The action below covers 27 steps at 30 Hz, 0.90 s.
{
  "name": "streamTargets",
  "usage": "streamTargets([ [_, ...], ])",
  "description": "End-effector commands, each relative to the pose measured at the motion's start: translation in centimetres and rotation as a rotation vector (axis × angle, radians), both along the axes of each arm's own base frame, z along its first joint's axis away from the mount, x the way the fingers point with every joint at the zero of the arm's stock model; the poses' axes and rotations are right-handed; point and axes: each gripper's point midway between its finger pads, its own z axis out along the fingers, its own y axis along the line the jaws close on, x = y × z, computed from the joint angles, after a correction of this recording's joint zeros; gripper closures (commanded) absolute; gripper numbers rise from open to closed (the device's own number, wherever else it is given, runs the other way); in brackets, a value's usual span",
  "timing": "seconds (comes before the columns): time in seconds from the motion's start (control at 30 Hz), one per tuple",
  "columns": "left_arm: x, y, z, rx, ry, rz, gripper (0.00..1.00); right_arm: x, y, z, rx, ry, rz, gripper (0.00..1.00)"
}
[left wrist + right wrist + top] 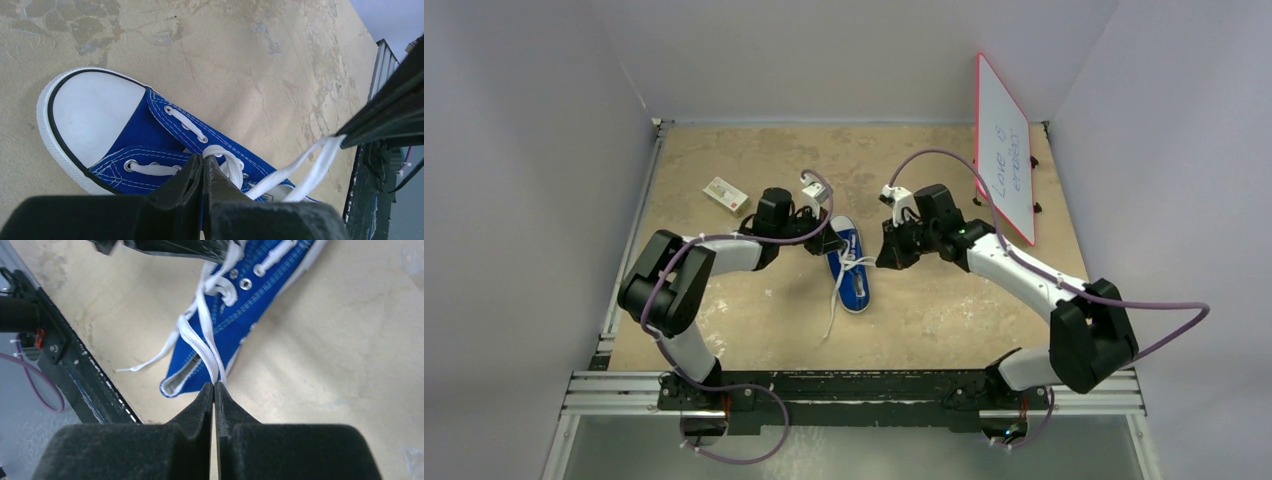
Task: Tie the shoes
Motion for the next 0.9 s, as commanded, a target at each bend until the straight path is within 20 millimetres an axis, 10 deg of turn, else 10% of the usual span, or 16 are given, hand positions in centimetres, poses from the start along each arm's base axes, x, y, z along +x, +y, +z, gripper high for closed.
streamTargets([
  [0.0, 0.7, -0.5, 2.9, -0.070, -0.078, 0.017, 1.00, -0.8, -2.3, -1.7, -0.135, 0.143, -0.050, 0.95],
  [0.3, -0.2, 0.2, 2.2, -0.024, -0.066, 0.005, 1.00, -4.6, -8.2, -7.6, -0.434, 0.429, -0.183, 0.69],
  [0.57, 0.4, -0.2, 3.0, -0.044, -0.074, 0.026, 1.00, 0.3, -2.6, -0.4, -0.114, -0.076, 0.158, 0.59],
  [0.87, -0.5, -0.4, 2.8, -0.035, -0.060, 0.025, 1.00, 3.6, 1.2, 0.8, 0.006, -0.288, 0.298, 0.48],
])
